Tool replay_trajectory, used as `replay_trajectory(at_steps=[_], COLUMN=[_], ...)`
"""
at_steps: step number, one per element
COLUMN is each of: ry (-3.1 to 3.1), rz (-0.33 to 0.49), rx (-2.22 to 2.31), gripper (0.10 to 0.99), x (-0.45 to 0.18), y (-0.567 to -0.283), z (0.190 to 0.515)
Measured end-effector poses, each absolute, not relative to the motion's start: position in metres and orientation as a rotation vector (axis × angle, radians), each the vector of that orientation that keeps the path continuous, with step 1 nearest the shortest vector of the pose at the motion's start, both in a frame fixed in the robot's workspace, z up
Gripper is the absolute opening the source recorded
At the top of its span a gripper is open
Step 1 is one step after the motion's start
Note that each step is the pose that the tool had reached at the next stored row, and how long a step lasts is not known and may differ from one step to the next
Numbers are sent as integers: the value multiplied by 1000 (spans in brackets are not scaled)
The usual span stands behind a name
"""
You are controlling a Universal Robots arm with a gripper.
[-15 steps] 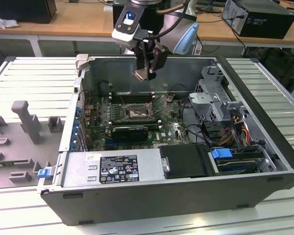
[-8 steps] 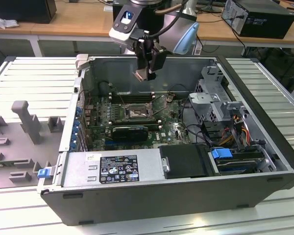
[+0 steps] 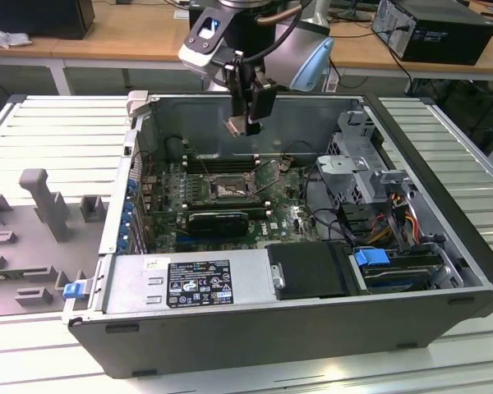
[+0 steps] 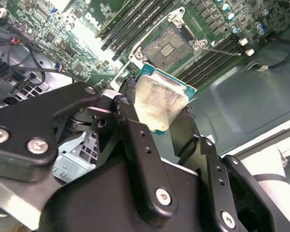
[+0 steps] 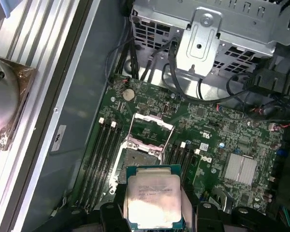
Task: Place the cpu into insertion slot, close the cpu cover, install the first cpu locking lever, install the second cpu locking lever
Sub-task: 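Place the cpu into insertion slot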
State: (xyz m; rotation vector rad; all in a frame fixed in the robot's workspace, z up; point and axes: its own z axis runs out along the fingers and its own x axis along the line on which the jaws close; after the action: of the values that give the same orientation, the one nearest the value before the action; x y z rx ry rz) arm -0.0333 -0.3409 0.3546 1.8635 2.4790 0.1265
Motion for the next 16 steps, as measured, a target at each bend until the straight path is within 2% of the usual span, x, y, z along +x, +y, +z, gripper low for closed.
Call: replay_trajectory(at_steps=[16], ry=[2291], rz=[120], rx=[2080], gripper=[529], x=[-33], y=[-341], z=[354])
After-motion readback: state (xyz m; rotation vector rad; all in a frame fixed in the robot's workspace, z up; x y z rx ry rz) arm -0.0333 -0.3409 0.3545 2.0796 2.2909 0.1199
